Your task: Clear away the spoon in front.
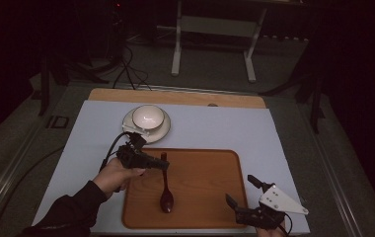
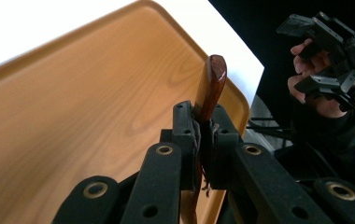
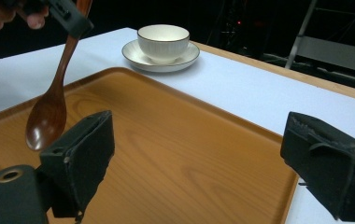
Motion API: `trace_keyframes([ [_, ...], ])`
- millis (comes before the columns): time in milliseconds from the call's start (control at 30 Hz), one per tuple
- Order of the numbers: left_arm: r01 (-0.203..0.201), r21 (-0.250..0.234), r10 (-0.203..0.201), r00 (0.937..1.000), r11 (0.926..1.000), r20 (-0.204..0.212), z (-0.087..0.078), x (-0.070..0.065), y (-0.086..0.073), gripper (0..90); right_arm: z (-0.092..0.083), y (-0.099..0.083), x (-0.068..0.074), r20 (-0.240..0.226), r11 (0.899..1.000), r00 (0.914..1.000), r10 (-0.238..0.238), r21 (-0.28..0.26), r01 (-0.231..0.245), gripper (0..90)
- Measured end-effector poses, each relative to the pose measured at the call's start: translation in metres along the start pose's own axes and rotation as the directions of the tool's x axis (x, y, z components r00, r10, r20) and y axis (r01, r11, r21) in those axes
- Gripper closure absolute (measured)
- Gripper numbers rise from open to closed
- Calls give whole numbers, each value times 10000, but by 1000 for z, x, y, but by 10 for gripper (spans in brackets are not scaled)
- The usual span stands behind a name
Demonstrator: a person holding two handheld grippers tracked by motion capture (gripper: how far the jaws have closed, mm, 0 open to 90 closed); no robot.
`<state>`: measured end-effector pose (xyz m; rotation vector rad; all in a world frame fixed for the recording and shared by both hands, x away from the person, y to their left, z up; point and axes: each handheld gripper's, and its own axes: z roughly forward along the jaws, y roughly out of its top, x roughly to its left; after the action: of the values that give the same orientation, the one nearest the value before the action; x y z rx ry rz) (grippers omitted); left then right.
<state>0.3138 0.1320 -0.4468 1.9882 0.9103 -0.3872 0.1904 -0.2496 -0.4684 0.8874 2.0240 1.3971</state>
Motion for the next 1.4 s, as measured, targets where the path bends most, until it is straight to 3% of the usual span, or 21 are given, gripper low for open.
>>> trace_keyframes([
  [200, 112, 381, -111, 9999, 9992, -33, 13, 4, -7, 839, 1, 0, 0, -17, 10000, 10000, -44, 34, 44, 99],
  [467, 722, 752, -717, 9974, 9946, -85, 25, 13, -8, 836, 2, -1, -1, -56, 10000, 10000, 62, 47, -62, 99],
  [633, 857, 509, -845, 9961, 9950, -245, 30, 16, -8, 832, 2, -1, 0, -41, 10000, 10000, 17, 42, -17, 99],
  [800, 1402, 257, -1388, 9890, 9898, -504, 37, 27, -16, 808, 3, -1, -1, -118, 9999, 9999, 73, 96, -72, 99],
  [1067, 1693, 52, -1686, 9835, 9856, -657, 46, 40, -26, 782, 4, -1, 0, -228, 9999, 9997, 76, 145, -72, 99],
  [1400, 1606, 2, -1588, 9759, 9870, -1498, 58, 46, -35, 745, 5, -1, 1, -367, 9997, 9993, 92, 225, -84, 99],
])
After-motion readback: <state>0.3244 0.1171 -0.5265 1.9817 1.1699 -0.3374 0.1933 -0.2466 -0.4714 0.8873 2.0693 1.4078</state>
